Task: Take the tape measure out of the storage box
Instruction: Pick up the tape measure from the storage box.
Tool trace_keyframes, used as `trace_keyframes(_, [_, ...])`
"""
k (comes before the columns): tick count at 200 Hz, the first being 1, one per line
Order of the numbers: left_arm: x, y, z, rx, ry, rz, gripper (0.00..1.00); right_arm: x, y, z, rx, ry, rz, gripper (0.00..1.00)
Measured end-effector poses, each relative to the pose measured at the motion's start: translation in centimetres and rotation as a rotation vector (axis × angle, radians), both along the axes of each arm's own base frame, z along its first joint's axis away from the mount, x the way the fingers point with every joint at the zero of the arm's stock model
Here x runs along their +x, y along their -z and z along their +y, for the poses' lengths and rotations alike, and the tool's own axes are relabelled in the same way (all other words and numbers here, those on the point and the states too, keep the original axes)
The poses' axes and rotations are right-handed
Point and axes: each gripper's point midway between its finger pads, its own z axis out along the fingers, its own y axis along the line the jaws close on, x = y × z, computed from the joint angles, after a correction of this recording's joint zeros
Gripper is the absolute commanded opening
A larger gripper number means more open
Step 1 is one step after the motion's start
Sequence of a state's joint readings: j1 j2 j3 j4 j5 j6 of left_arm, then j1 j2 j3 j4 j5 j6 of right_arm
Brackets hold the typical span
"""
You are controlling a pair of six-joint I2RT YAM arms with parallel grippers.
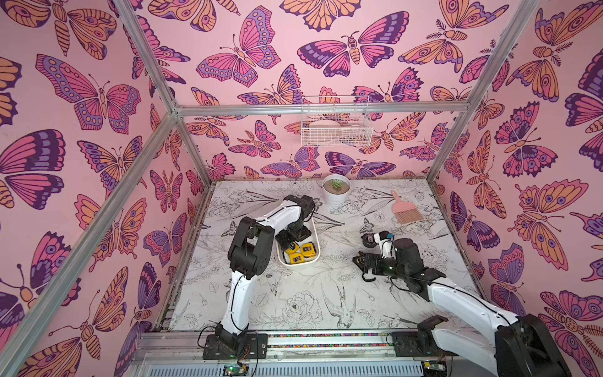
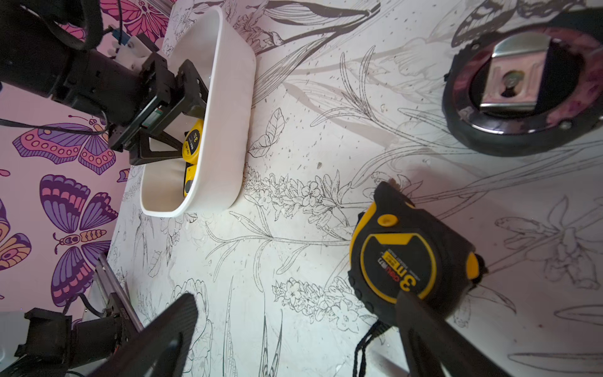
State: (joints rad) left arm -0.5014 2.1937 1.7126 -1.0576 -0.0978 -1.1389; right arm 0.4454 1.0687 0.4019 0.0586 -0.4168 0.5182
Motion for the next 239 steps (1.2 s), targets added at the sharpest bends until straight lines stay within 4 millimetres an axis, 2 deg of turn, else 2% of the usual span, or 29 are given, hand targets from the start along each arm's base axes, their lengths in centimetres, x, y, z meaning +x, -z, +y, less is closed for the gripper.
trace_keyframes(60, [0.9, 0.3, -0.9, -0.047, 0.003, -0.042, 0.59, 0.1, 0.0, 0.0, -0.006, -0.002, 0.004, 0.99])
trace_keyframes(102, [1.0, 0.4, -1.0, -0.051, 0.022, -0.045, 0.35, 0.1, -0.2, 0.0, -0.008, 0.0, 0.0, 0.99])
trace_keyframes(148, [1.4, -0.4, -1.3, -0.069, 0.063, -0.067, 0.33, 0.5, -1.8, 0.7, 0.057, -0.001, -0.036, 0.99])
trace_keyframes(162, [1.5, -1.4, -1.6, -0.085, 0.078, -0.087, 0.33, 1.0, -2.9, 1.3, 0.117, 0.006, -0.049, 0.99])
trace_keyframes(179, [1.7, -3.5, -2.1, -0.122, 0.099, -0.127, 0.33, 1.7, -3.6, 2.1, 0.184, 0.01, -0.047, 0.99])
trace_keyframes(215, [2.4, -8.8, -4.0, -0.224, 0.137, -0.234, 0.35, 3.6, -2.8, 4.3, 0.287, 0.028, 0.011, 0.99])
trace_keyframes(239, [2.4, -10.7, -5.2, -0.281, 0.153, -0.26, 0.35, 4.2, -2.5, 7.5, 0.324, -0.011, 0.022, 1.0])
